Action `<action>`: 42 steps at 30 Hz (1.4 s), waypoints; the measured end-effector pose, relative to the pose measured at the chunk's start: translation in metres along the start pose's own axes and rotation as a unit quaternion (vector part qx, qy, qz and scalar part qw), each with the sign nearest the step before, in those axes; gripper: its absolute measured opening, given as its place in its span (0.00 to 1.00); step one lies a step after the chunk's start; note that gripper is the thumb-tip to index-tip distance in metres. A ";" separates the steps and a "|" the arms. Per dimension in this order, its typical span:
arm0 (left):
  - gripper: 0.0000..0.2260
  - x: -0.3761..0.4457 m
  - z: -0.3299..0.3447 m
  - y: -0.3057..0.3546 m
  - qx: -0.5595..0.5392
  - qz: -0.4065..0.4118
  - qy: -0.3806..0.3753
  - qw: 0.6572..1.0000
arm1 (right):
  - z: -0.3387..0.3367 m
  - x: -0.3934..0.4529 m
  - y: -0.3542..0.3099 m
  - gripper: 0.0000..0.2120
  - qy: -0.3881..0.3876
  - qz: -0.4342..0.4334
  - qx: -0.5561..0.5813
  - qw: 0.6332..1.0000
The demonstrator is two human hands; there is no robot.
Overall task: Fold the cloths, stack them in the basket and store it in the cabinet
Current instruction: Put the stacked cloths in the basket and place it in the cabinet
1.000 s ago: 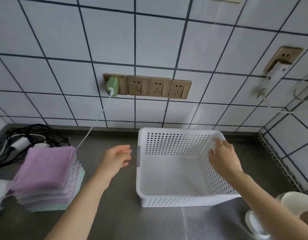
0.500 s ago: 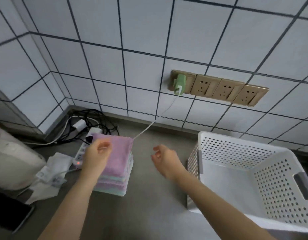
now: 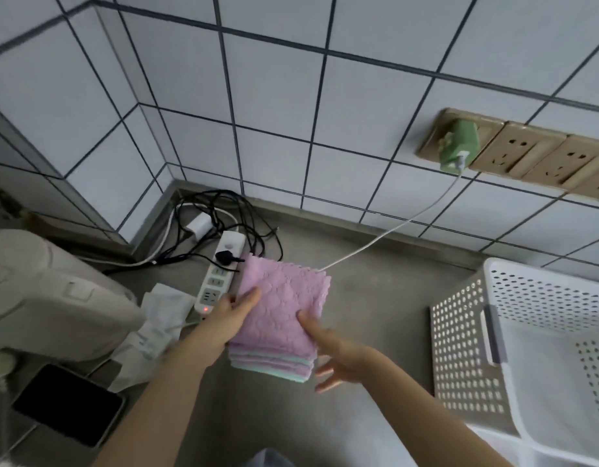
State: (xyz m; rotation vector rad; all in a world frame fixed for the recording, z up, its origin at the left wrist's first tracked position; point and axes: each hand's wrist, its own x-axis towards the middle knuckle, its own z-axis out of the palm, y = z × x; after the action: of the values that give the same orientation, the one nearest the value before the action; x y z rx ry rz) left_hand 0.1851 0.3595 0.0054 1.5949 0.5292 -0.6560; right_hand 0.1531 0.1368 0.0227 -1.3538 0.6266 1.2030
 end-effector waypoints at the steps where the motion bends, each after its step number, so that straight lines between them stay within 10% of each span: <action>1: 0.43 0.001 -0.003 -0.004 -0.010 0.002 -0.009 1.000 | 0.000 0.003 0.007 0.53 -0.009 -0.005 0.002 1.000; 12: 0.49 0.010 -0.011 -0.030 -0.075 -0.016 -0.068 0.995 | 0.018 0.031 0.042 0.45 0.085 -0.127 0.102 0.983; 22: 0.20 -0.006 0.001 -0.019 -0.206 -0.052 -0.152 0.965 | 0.006 0.024 0.028 0.45 0.043 -0.060 0.082 0.994; 42: 0.28 -0.113 0.075 0.016 -0.294 0.034 -0.233 0.926 | -0.020 -0.120 0.052 0.39 0.088 -0.207 0.045 0.973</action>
State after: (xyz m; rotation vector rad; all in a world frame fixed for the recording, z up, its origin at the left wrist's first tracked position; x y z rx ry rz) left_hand 0.1045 0.2870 0.0892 0.8489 0.2719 -0.7131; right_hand 0.0722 0.0744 0.1064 -1.4381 0.4841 0.7176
